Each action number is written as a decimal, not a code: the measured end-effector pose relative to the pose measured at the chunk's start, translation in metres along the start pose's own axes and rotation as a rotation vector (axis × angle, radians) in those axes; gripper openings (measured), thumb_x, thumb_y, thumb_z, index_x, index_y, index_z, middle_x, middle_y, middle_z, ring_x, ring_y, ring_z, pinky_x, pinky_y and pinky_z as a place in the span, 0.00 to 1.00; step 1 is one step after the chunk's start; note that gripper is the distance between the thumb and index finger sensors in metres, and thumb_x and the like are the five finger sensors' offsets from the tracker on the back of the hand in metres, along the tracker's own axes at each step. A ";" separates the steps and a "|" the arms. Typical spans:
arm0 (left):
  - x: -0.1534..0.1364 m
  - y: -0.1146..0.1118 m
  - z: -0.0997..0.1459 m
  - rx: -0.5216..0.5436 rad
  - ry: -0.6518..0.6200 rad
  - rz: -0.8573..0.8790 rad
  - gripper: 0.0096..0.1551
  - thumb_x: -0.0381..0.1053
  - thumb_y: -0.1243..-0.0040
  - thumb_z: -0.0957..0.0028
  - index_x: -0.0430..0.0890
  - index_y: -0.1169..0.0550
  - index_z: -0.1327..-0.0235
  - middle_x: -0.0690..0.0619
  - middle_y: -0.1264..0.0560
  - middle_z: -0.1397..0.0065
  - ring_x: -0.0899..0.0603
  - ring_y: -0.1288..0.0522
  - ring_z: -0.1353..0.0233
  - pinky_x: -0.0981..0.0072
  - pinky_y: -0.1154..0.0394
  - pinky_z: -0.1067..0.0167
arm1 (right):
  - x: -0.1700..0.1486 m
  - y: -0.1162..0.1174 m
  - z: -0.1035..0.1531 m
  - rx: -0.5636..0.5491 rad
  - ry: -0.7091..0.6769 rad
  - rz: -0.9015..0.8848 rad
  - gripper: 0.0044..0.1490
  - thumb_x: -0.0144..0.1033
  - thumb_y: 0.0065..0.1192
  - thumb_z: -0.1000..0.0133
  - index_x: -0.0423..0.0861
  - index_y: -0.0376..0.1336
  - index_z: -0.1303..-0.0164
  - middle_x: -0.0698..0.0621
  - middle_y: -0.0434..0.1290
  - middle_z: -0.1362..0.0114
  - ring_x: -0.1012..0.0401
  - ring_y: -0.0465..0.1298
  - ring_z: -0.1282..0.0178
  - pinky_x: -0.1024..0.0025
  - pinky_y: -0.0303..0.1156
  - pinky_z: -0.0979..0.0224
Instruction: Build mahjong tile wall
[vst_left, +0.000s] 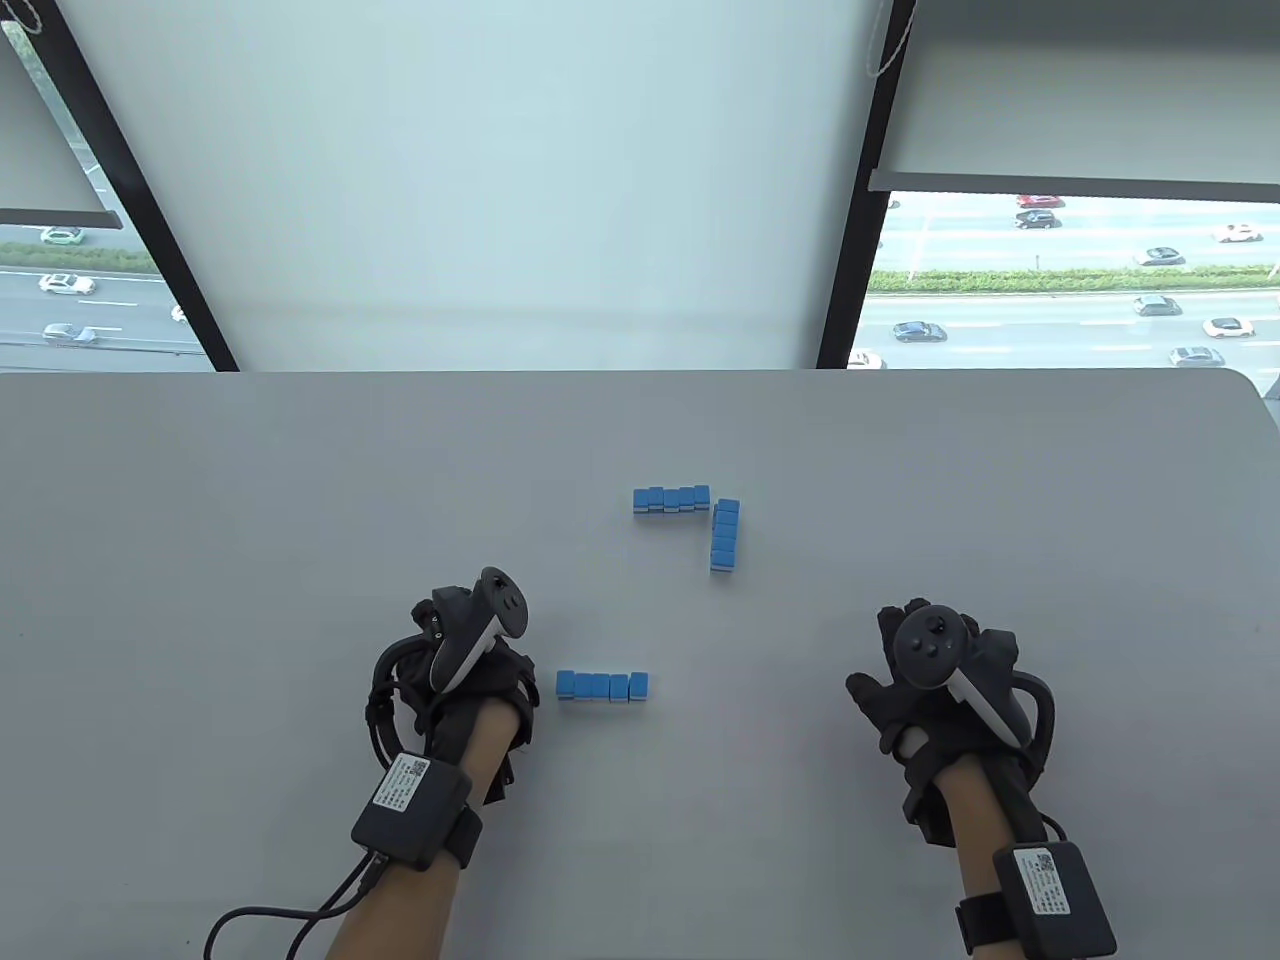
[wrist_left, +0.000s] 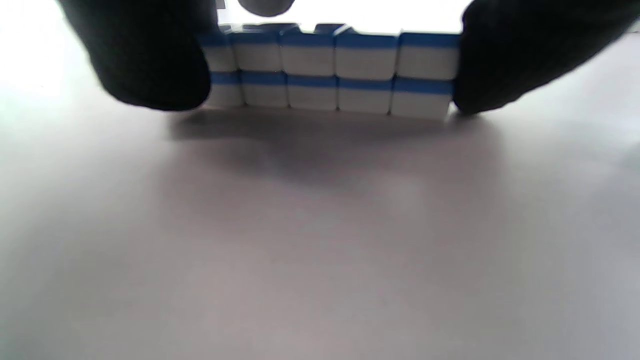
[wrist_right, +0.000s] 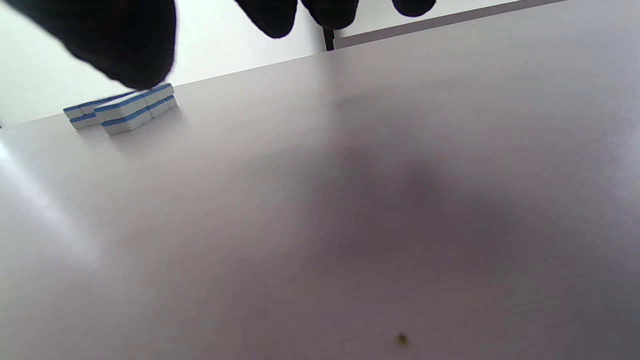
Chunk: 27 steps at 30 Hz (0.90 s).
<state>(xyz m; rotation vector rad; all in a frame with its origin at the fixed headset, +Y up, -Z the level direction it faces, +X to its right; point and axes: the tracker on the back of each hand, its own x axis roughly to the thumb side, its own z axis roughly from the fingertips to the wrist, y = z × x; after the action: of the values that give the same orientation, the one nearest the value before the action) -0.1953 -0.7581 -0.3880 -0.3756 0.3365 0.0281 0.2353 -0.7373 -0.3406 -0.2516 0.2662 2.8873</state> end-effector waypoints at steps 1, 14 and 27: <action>0.000 0.001 0.000 -0.005 -0.007 -0.005 0.66 0.70 0.36 0.52 0.43 0.60 0.22 0.34 0.57 0.19 0.18 0.31 0.33 0.39 0.20 0.47 | 0.000 0.000 0.000 0.001 0.001 -0.001 0.53 0.66 0.62 0.52 0.59 0.47 0.20 0.58 0.44 0.12 0.40 0.44 0.13 0.33 0.34 0.21; 0.023 0.025 -0.052 -0.047 -0.091 -0.010 0.74 0.69 0.32 0.56 0.44 0.70 0.29 0.32 0.64 0.22 0.18 0.32 0.32 0.38 0.20 0.46 | -0.003 -0.001 0.000 0.002 0.015 0.005 0.53 0.66 0.62 0.52 0.59 0.47 0.20 0.58 0.44 0.12 0.40 0.44 0.13 0.33 0.34 0.21; 0.107 0.039 -0.076 -0.097 -0.071 -0.031 0.74 0.69 0.32 0.56 0.45 0.71 0.30 0.32 0.65 0.22 0.20 0.31 0.33 0.39 0.20 0.44 | -0.010 -0.003 -0.003 0.008 0.031 -0.012 0.53 0.66 0.62 0.52 0.59 0.47 0.20 0.57 0.44 0.12 0.40 0.43 0.13 0.33 0.33 0.21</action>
<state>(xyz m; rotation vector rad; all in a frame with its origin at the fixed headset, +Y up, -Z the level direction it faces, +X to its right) -0.1221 -0.7529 -0.5034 -0.4752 0.2592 0.0272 0.2458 -0.7374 -0.3419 -0.2962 0.2813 2.8723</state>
